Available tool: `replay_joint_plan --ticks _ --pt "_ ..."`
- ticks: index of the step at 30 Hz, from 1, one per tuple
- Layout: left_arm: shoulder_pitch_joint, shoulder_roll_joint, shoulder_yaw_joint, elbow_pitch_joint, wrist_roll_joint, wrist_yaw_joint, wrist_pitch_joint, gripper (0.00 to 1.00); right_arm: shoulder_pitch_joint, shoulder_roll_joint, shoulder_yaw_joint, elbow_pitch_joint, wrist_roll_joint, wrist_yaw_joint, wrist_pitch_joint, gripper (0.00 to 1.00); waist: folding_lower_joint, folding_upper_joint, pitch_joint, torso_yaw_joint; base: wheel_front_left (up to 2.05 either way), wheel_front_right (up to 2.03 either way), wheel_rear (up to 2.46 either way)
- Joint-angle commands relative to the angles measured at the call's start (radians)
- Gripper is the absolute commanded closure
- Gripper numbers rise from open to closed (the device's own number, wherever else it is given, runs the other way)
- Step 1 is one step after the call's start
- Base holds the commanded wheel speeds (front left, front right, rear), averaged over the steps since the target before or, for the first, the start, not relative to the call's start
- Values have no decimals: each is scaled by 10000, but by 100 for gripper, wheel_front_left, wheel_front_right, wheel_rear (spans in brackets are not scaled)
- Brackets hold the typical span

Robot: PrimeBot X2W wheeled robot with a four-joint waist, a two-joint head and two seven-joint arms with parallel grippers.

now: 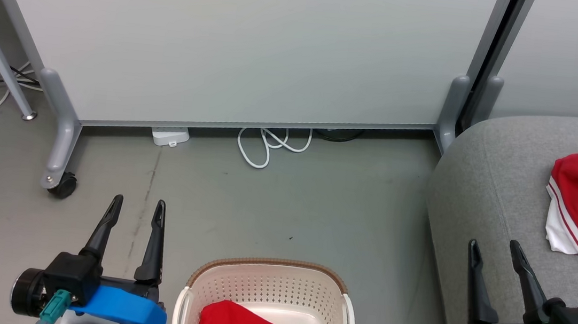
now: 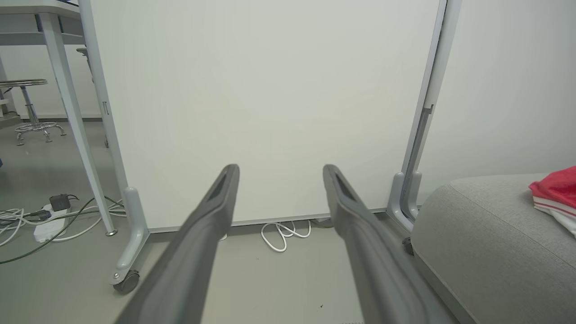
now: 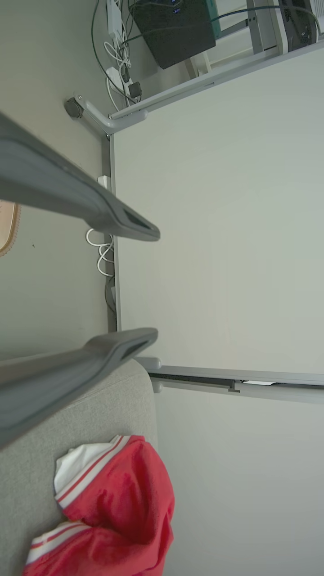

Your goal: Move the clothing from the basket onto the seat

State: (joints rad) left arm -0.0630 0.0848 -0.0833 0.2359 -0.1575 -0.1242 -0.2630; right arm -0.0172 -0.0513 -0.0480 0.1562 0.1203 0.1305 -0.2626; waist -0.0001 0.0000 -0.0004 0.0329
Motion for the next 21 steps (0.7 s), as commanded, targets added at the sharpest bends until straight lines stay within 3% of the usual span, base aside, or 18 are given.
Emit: replay_joint_plan --ticks 1,14,21 --pt "78 -29 30 -46 57 -61 -27 0 64 14 4 25 78 5 -34 0 1 0 -1 7 0 0 0" --pt "-215 -58 4 115 129 -86 -27 0 -98 15 122 84 146 5 -34 0 1 0 76 -54 0 0 0" --pt "-1057 254 -743 641 -97 -89 -27 0 -434 13 242 -60 119 5 -34 0 1 0 450 -210 0 0 0"
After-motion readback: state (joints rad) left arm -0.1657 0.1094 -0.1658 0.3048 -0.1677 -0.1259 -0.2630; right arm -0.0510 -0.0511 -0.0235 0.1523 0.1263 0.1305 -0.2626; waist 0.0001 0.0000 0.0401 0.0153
